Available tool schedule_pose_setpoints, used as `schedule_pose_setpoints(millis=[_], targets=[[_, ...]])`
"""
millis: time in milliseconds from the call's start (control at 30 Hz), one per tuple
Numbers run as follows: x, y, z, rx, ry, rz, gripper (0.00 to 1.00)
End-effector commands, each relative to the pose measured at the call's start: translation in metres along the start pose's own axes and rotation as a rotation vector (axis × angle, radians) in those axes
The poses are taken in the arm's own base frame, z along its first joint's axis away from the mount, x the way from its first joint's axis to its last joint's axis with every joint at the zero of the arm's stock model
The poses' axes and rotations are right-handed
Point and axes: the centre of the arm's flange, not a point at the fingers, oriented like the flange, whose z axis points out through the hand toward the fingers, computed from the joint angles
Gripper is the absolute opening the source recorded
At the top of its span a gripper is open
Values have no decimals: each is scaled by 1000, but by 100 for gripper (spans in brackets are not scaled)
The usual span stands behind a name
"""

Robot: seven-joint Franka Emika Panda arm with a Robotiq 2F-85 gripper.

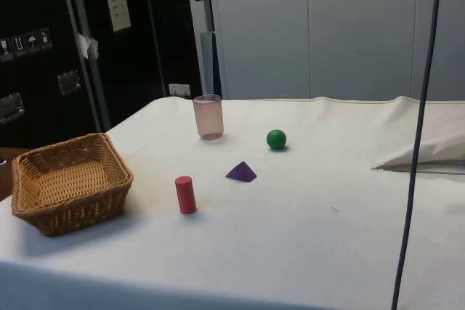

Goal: Pick up the triangular block and place it into the basket.

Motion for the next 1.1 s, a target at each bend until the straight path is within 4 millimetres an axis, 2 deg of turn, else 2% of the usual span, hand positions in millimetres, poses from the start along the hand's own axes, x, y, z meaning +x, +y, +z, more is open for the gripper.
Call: schedule_pose_setpoints(millis=[0,200,300,467,800,1067], targets=[[1,-2,2,-1,-3,-1,100],[-4,-15,17,-15,2,5,100],[-3,-14,19,-7,-12,1,100],[-17,-19,30,-24,15,7,100],[-40,-14,41,-12,7,2,100],[-63,-1,47,-10,14,2,100]])
